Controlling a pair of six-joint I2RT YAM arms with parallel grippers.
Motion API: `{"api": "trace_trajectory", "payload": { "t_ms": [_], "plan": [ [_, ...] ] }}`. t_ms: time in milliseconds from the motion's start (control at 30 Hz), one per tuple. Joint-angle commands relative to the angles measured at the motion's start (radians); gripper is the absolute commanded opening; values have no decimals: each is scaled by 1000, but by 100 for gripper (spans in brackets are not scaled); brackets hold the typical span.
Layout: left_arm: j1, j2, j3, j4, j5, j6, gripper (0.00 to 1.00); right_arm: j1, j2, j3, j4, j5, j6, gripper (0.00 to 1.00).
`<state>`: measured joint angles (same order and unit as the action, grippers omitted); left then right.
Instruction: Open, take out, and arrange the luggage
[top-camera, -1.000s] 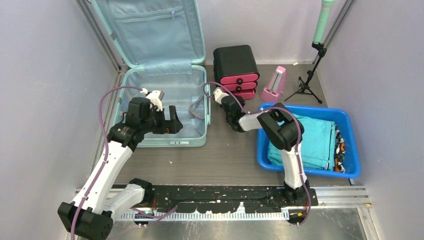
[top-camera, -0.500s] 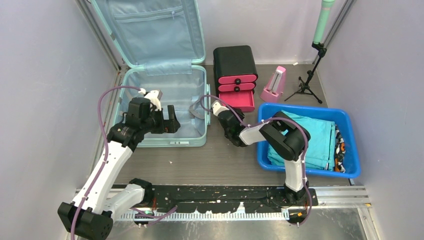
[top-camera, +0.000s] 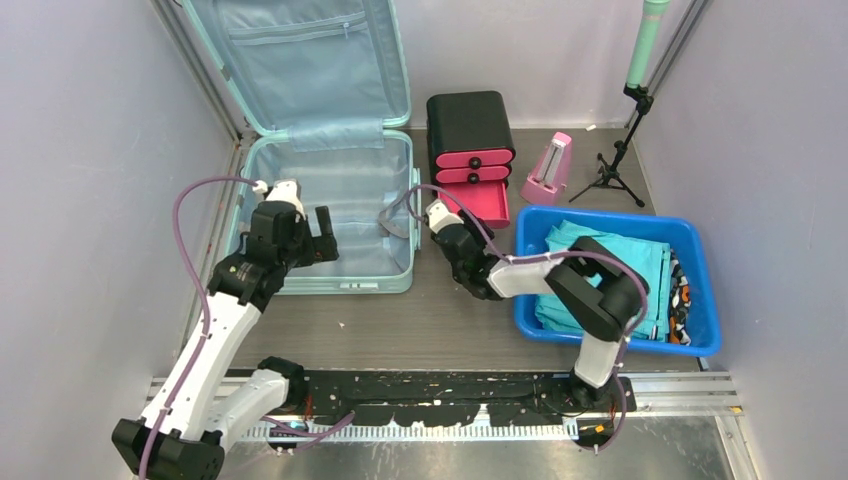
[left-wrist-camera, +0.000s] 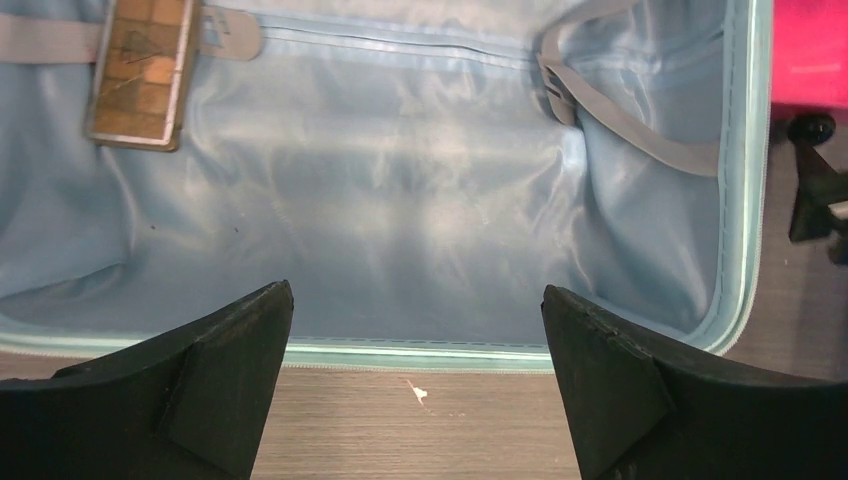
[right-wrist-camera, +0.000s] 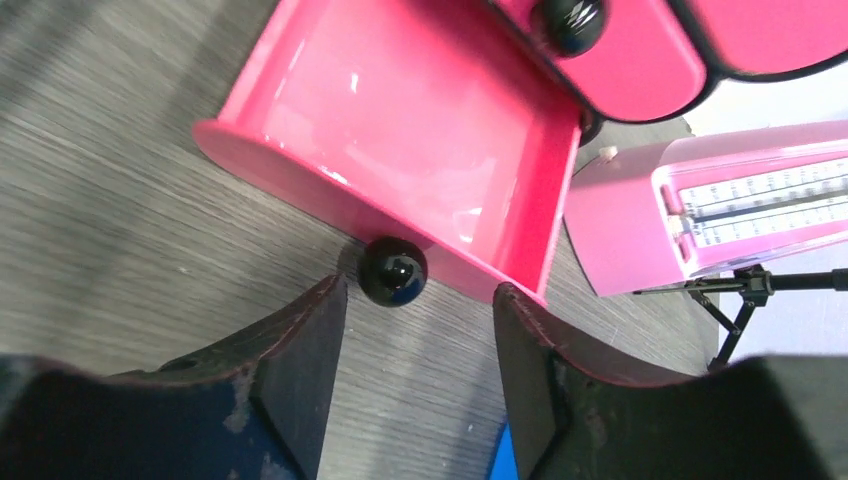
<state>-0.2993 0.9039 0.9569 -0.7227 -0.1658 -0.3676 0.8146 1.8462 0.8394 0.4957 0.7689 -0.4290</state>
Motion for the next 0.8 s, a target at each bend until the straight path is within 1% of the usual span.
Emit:
{"api": "trace_trajectory", "payload": {
  "t_ms": [0, 67, 167, 233, 367, 433, 500, 533, 633, 700, 767],
  "plan": [
    [-2, -54, -19, 28, -115, -66, 98, 48, -170, -26, -39, 6, 147, 66],
    [-2, -67, -36, 33, -119, -95, 96, 52, -226, -37, -84, 0, 186, 70],
    [-1, -50, -66, 44, -208, -105, 97, 56, -316, -10, -223, -26, 244, 72],
    [12, 6, -45, 28, -282, -109, 98, 58, -381, 10, -285, -57, 307, 72],
    [87, 153, 57, -48, -336, -105, 97, 59, -523, -23, -305, -120, 361, 72],
    [126, 214, 100, -21, -312, -36, 96, 59, -582, -40, -308, -124, 378, 72],
    [175, 293, 180, -31, -199, 89, 97, 58, -626, -51, -320, -103, 392, 72],
    [189, 343, 229, -70, -171, 133, 97, 58, -647, -54, -323, -89, 394, 72],
    [198, 472, 326, -85, -185, 250, 97, 59, -681, -61, -330, -94, 413, 72],
    [200, 539, 361, -63, -192, 326, 96, 58, -704, -65, -335, -115, 425, 72],
    [201, 605, 385, -41, -186, 363, 95, 58, -737, -65, -344, -132, 457, 72]
  ]
}}
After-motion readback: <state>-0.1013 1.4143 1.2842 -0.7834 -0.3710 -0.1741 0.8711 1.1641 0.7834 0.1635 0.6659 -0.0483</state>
